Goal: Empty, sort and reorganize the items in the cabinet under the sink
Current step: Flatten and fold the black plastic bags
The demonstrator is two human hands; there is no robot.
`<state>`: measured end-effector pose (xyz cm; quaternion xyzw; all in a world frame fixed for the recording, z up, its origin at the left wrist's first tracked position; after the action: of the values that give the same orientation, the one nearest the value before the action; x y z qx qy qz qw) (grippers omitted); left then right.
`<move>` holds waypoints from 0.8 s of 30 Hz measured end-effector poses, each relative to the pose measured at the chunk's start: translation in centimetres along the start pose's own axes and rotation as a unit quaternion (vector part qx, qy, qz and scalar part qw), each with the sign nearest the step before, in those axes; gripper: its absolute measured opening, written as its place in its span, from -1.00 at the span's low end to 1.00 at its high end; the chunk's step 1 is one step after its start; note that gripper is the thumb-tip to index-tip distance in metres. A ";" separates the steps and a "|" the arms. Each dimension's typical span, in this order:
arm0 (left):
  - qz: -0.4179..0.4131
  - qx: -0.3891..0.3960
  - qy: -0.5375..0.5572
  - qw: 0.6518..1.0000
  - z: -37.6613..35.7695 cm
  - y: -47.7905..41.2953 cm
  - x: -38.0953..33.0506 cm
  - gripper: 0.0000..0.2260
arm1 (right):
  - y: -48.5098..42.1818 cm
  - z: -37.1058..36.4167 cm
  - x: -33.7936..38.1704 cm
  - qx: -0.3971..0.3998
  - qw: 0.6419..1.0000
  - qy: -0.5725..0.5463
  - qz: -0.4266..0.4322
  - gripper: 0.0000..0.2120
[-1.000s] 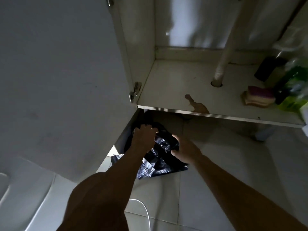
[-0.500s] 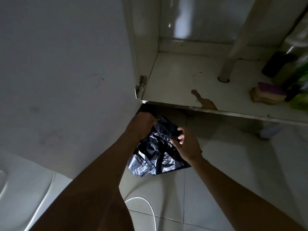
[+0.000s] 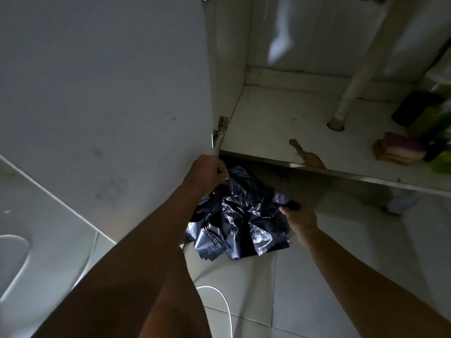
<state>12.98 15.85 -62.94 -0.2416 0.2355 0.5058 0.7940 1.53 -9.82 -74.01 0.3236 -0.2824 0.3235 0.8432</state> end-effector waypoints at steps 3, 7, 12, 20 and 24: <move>0.016 0.018 -0.061 0.998 -0.6 -0.1 0.4 -0.88 | 0.5 0.0 1.5 0.030 0.997 -0.061 0.034 -0.64; -0.036 -0.032 -0.058 0.997 -1.2 0.3 -2.1 -0.83 | 0.9 -0.2 3.0 0.065 0.988 -0.142 0.016 -0.66; 0.063 0.323 -0.047 0.943 -7.7 2.2 -3.8 -0.63 | 1.3 -1.3 3.9 0.151 0.944 -0.283 -0.073 -0.75; 0.044 0.159 0.001 0.986 -10.2 2.9 -2.2 -0.84 | 2.2 0.3 4.6 0.225 0.946 -0.233 0.006 -0.72; 0.068 0.141 0.028 0.987 -9.6 2.4 -1.4 -0.79 | 1.9 0.2 3.1 0.211 0.961 -0.165 0.066 -0.80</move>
<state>9.01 9.79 -69.82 -0.1247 0.3419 0.5134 0.7771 2.05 -7.67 -71.05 0.5236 -0.3641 0.3725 0.6742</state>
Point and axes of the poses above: each hand's wrist, its own y-axis away from the middle knuckle, its own z-axis out of the back of the hand, x = y × z, the point moved 5 cm from there along -y, towards the middle knuckle, and after that the axes turned 6 degrees about y, right-handed, at the moved point
